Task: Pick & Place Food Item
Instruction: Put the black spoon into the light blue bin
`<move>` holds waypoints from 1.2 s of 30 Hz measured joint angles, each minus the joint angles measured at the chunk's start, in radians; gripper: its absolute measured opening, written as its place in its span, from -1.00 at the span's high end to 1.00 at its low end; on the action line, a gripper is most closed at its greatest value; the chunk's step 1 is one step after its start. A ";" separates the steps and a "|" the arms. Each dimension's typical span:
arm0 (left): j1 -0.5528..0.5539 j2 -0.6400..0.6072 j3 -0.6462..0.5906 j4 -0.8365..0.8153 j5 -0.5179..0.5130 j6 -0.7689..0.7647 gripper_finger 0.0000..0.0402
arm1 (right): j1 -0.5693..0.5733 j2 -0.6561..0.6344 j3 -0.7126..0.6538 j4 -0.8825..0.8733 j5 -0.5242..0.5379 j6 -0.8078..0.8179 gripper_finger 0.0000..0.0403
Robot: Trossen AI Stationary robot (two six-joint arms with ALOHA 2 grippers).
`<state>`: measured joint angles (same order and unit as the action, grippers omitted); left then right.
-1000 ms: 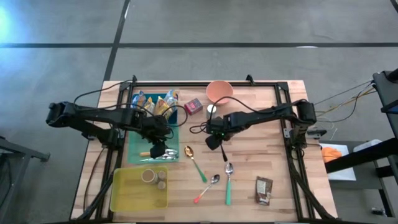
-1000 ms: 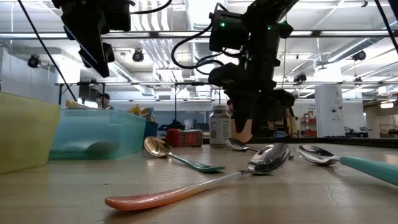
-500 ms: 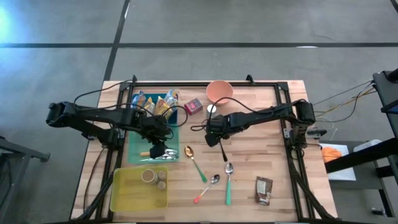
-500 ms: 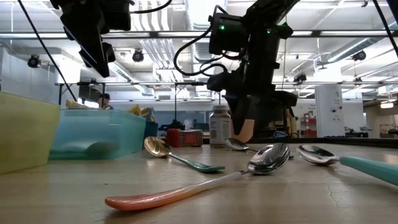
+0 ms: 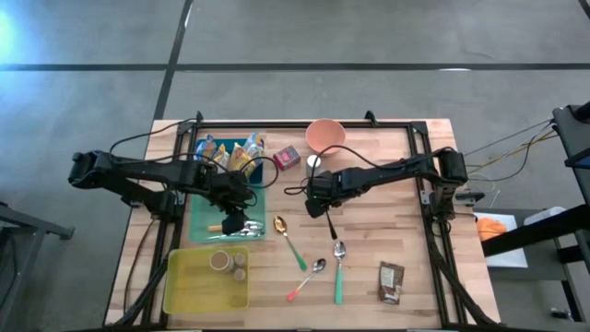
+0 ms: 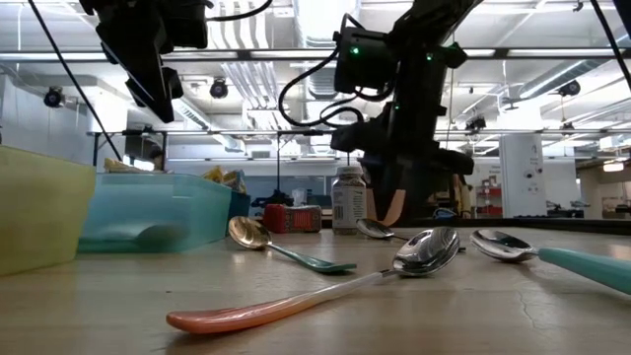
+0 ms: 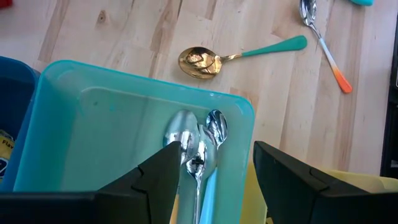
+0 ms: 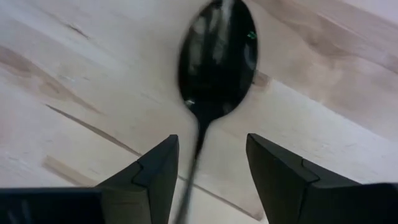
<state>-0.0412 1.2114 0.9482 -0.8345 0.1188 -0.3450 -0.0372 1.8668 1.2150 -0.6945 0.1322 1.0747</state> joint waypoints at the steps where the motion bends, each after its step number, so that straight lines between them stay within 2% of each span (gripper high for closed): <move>1: 0.000 0.000 0.000 0.000 0.000 0.000 -0.04 | 0.000 0.000 -0.003 0.019 -0.001 0.004 0.09; 22: 0.000 0.000 0.000 0.000 0.000 0.000 -0.04 | 0.013 0.029 -0.069 0.119 0.001 0.012 0.09; 27: 0.001 0.000 0.000 -0.001 0.004 0.000 -0.04 | 0.026 0.103 0.007 0.049 -0.005 -0.024 0.09; 32: 0.001 0.000 0.000 -0.008 0.005 0.000 -0.04 | 0.043 0.167 0.143 -0.120 0.066 -0.081 0.09; 36: 0.001 0.000 0.000 -0.008 0.005 0.000 -0.04 | 0.042 0.198 0.200 -0.153 0.070 -0.113 0.09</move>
<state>-0.0402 1.2114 0.9478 -0.8425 0.1236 -0.3450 0.0043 2.0651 1.4149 -0.8476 0.2020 0.9617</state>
